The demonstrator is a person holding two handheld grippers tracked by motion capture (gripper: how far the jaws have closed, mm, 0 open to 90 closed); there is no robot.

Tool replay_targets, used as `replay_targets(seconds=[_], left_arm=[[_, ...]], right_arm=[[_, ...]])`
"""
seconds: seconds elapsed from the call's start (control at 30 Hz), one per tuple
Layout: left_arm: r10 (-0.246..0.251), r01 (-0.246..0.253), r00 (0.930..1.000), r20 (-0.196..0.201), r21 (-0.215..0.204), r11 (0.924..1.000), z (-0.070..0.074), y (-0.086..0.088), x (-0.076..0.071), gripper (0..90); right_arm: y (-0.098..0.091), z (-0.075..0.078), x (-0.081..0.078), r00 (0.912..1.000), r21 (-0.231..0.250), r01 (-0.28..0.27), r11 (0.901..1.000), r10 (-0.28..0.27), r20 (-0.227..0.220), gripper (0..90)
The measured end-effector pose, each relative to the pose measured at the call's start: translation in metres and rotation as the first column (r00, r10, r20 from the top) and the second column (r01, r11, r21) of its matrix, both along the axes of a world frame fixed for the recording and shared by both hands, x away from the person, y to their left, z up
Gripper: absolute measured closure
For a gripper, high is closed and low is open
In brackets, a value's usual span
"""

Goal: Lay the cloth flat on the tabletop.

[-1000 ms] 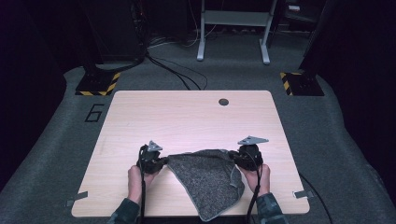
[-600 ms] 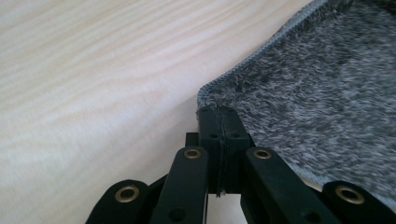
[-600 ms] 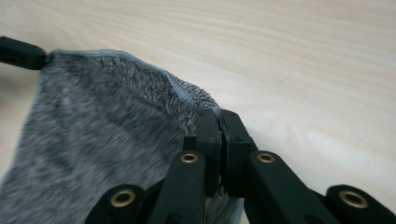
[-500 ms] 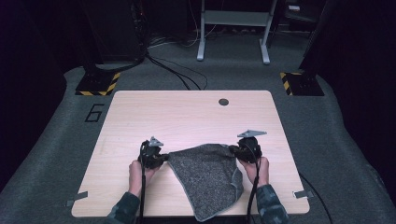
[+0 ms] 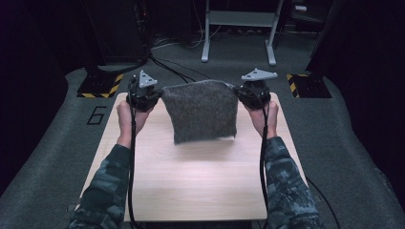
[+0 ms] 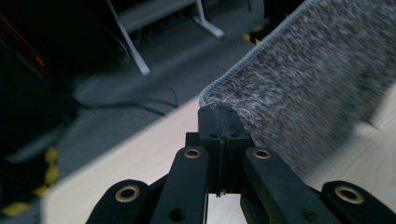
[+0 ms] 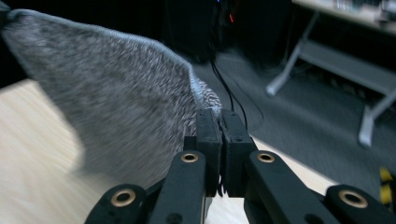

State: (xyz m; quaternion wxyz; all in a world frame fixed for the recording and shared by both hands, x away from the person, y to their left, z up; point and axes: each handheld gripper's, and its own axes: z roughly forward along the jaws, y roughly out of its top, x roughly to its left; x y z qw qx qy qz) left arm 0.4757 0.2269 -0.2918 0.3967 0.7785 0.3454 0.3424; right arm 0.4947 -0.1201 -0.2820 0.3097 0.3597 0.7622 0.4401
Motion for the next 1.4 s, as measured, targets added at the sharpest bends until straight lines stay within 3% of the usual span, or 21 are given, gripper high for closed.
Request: replay_targets(seconds=[0.03, 0.07, 0.1, 0.13, 0.17, 0.2, 0.23, 0.33, 0.37, 0.4, 0.47, 0.5, 0.53, 0.73, 0.83, 1.0, 1.2, 1.3, 1.33, 1.37, 1.4], left_arm=[[-0.019, 0.018, 0.9988, 0.044, 0.029, 0.9994, -0.012, -0.001, -0.021, 89.6], [-0.019, 0.018, 0.9988, 0.044, 0.029, 0.9994, -0.012, -0.001, -0.021, 89.6], [-0.032, 0.031, 0.9988, 0.037, 0.037, 0.9988, -0.025, -0.002, -0.032, 89.6], [-0.06, 0.06, 0.9981, 0.007, 0.031, 0.9977, -0.054, 0.0, -0.049, 89.4], [-0.06, 0.06, 0.9981, 0.007, 0.031, 0.9977, -0.054, 0.0, -0.049, 89.5], [-0.081, 0.083, 0.9957, -0.046, 0.032, 0.9961, -0.093, -0.001, -0.067, 89.4], [-0.095, 0.098, 0.9919, -0.084, 0.033, 0.9946, -0.116, -0.001, -0.077, 89.4], [-0.112, 0.118, 0.9761, -0.186, 0.019, 0.9928, -0.162, -0.003, -0.095, 89.1], [-0.112, 0.118, 0.9761, -0.186, 0.019, 0.9928, -0.162, -0.003, -0.095, 89.0], [-0.124, 0.127, 0.9602, -0.25, -0.006, 0.9919, -0.186, -0.004, -0.104, 88.7], [-0.127, 0.128, 0.9506, -0.283, -0.016, 0.9917, -0.204, -0.005, -0.114, 88.4], [-0.127, 0.128, 0.9506, -0.283, -0.016, 0.9917, -0.204, -0.005, -0.114, 87.8], [-0.144, 0.14, 0.9387, -0.313, -0.035, 0.9895, -0.212, -0.004, -0.12, 86.5], [-0.19, 0.159, 0.9191, -0.346, -0.116, 0.9805, -0.214, 0.004, -0.14, 70.1], [-0.186, 0.148, 0.9211, -0.342, -0.134, 0.9798, -0.208, 0.009, -0.143, 48.9], [-0.146, 0.115, 0.9487, -0.28, -0.123, 0.9857, -0.185, 0.014, -0.13, 32.9], [-0.172, 0.135, 0.9315, -0.321, -0.132, 0.9819, -0.185, -0.001, -0.095, 25.1], [-0.168, 0.142, 0.9224, -0.348, -0.099, 0.9849, -0.196, -0.019, -0.078, 21.6], [-0.175, 0.15, 0.9118, -0.372, -0.096, 0.9841, -0.201, -0.023, -0.074, 20.5], [-0.175, 0.15, 0.9118, -0.372, -0.096, 0.9841, -0.201, -0.023, -0.074, 17.6], [-0.178, 0.154, 0.9015, -0.394, -0.093, 0.9837, -0.209, -0.027, -0.073, 14.8]], right_arm=[[-0.004, -0.001, -0.019, 0.9995, 0.011, -0.021, 0.9997, 0.021, 0.024, 87.5], [-0.004, -0.001, -0.019, 0.9995, 0.011, -0.021, 0.9997, 0.021, 0.024, 87.5], [-0.007, -0.009, -0.029, 0.9992, 0.007, -0.032, 0.9995, 0.032, 0.023, 87.4], [-0.013, -0.035, -0.05, 0.9985, 0.015, -0.055, 0.9984, 0.055, -0.004, 87.2], [-0.015, -0.048, -0.057, 0.9981, 0.011, -0.058, 0.9982, 0.059, -0.021, 87.1], [-0.019, -0.071, -0.069, 0.996, 0.009, -0.068, 0.9976, 0.068, -0.057, 87.0], [-0.021, -0.085, -0.075, 0.9941, 0.004, -0.074, 0.9973, 0.074, -0.079, 86.9], [-0.03, -0.141, -0.098, 0.9776, 0.006, -0.065, 0.9979, 0.065, -0.2, 85.6], [-0.03, -0.141, -0.098, 0.9776, 0.006, -0.065, 0.9979, 0.065, -0.2, 85.6], [-0.034, -0.175, -0.112, 0.9613, 0.002, -0.055, 0.9985, 0.054, -0.27, 84.5], [-0.038, -0.193, -0.122, 0.9502, 0.005, -0.047, 0.9989, 0.046, -0.308, 84.0], [-0.038, -0.193, -0.122, 0.9502, 0.005, -0.047, 0.9989, 0.046, -0.308, 84.0], [-0.042, -0.206, -0.133, 0.9364, 0.03, -0.043, 0.9986, 0.051, -0.347, 82.5], [-0.057, -0.214, -0.157, 0.9235, 0.066, -0.028, 0.9974, 0.051, -0.38, 71.4], [-0.066, -0.21, -0.164, 0.9244, 0.086, -0.003, 0.9963, 0.036, -0.38, 61.4], [-0.069, -0.198, -0.152, 0.9291, 0.087, 0.036, 0.9956, -0.001, -0.37, 39.7], [-0.048, -0.196, -0.124, 0.9211, 0.06, 0.012, 0.9981, 0.012, -0.389, 20.6], [-0.024, -0.208, -0.104, 0.9078, 0.023, -0.012, 0.9997, 0.02, -0.419, 14.3], [-0.02, -0.209, -0.102, 0.9029, 0.02, -0.006, 0.9998, 0.014, -0.43, 13.9], [-0.02, -0.209, -0.102, 0.9029, 0.02, -0.006, 0.9998, 0.014, -0.43, 13.9], [-0.01, -0.215, -0.095, 0.9063, -0.02, -0.008, 0.9998, -0.001, -0.423, 9.3]])
